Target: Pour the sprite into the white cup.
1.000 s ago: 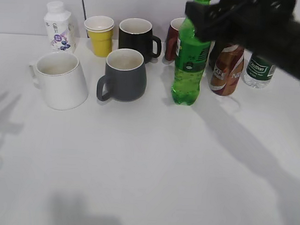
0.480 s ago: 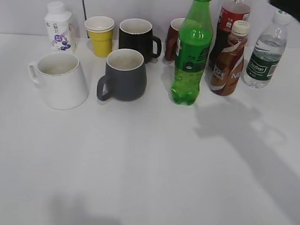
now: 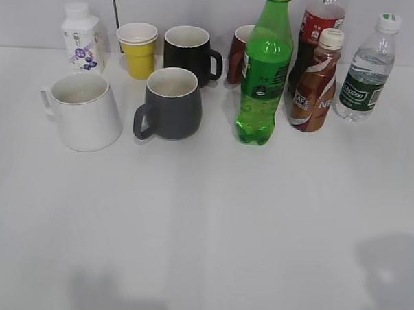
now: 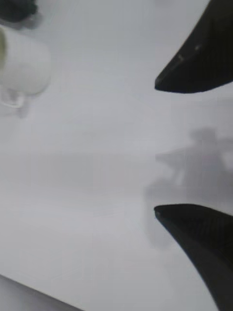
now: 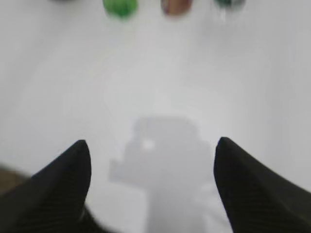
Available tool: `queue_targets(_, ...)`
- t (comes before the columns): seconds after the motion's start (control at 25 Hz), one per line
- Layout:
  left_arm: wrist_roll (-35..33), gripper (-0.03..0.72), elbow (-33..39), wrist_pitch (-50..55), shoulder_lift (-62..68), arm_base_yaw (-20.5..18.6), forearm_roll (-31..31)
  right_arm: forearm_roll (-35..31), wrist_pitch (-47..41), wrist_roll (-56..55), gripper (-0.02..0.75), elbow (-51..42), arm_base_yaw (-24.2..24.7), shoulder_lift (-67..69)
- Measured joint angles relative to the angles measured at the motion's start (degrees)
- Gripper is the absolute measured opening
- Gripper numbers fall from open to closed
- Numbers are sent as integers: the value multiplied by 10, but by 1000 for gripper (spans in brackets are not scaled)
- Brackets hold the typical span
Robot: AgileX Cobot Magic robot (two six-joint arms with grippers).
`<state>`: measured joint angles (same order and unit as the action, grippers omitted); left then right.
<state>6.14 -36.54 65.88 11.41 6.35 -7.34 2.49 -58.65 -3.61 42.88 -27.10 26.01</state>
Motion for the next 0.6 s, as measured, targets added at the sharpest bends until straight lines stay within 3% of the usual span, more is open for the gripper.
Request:
queue_targets(0.12,-1,547,30,27,-41,0,0,-1,-79,0,589,-32,0,-81)
queue_targets(0.24,-1,547,38,27,-77,0,1,5,-104,0,589,-64,0,-152)
queue_targets(0.6,-7,498,67,-44,-102,0,0,37,-24,2,589,-141,0,-229)
